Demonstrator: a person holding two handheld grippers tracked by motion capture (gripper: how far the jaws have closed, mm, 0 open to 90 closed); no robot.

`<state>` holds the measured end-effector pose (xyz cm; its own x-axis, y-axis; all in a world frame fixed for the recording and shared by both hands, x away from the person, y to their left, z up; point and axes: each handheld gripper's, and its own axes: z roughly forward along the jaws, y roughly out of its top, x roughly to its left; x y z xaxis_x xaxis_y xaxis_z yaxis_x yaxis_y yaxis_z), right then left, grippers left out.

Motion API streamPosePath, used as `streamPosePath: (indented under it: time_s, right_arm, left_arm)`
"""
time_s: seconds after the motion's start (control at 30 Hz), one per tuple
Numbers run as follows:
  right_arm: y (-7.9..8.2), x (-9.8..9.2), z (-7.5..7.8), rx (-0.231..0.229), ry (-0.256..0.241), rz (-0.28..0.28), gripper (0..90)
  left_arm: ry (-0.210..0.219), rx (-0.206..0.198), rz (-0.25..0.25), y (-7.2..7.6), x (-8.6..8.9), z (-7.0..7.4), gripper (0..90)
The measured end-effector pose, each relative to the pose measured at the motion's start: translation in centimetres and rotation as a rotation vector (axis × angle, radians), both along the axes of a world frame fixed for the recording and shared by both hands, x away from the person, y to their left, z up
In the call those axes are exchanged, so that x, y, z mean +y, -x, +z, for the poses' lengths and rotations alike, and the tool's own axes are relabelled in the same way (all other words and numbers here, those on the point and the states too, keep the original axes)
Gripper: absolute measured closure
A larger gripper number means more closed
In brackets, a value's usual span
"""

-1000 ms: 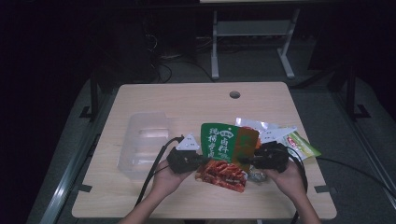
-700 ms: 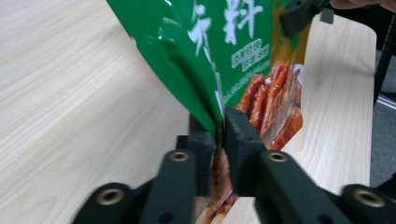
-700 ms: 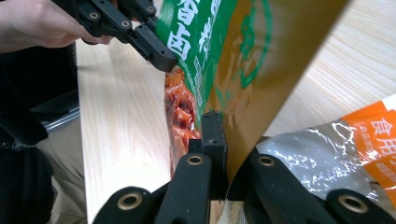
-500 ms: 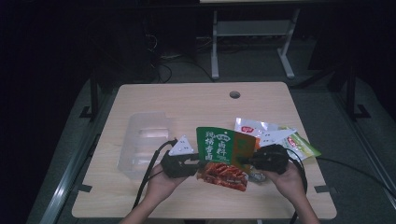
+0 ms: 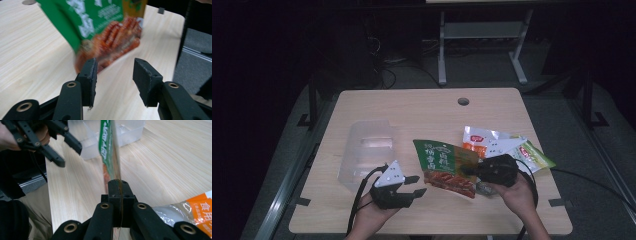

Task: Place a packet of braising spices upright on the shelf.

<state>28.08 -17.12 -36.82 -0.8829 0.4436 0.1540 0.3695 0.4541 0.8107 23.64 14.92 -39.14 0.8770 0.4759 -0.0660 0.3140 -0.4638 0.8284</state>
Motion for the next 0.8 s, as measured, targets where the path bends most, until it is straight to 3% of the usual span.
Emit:
streamPosePath:
  time_s: [0.27,0.3,0.47,0.8]
  right_arm:
    - [-0.2,0.3,0.3,-0.004,-0.008,-0.027,90.0]
    - [-0.3,0.5,0.5,-0.001,-0.008,-0.032,90.0]
    - [-0.6,1.0,0.8,-0.003,-0.025,-0.035,90.0]
    - [-1.7,2.1,2.1,-0.011,-0.057,-0.036,90.0]
  left_arm:
    - [0.010,0.005,0.001,0.7,1.4,-0.9,43.0]
    - [0.014,0.009,0.003,0.7,1.4,-1.0,37.6]
    - [0.027,0.009,0.007,0.8,1.7,-1.3,30.2]
    - [0.014,0.012,-0.016,0.8,1.8,-1.7,26.3]
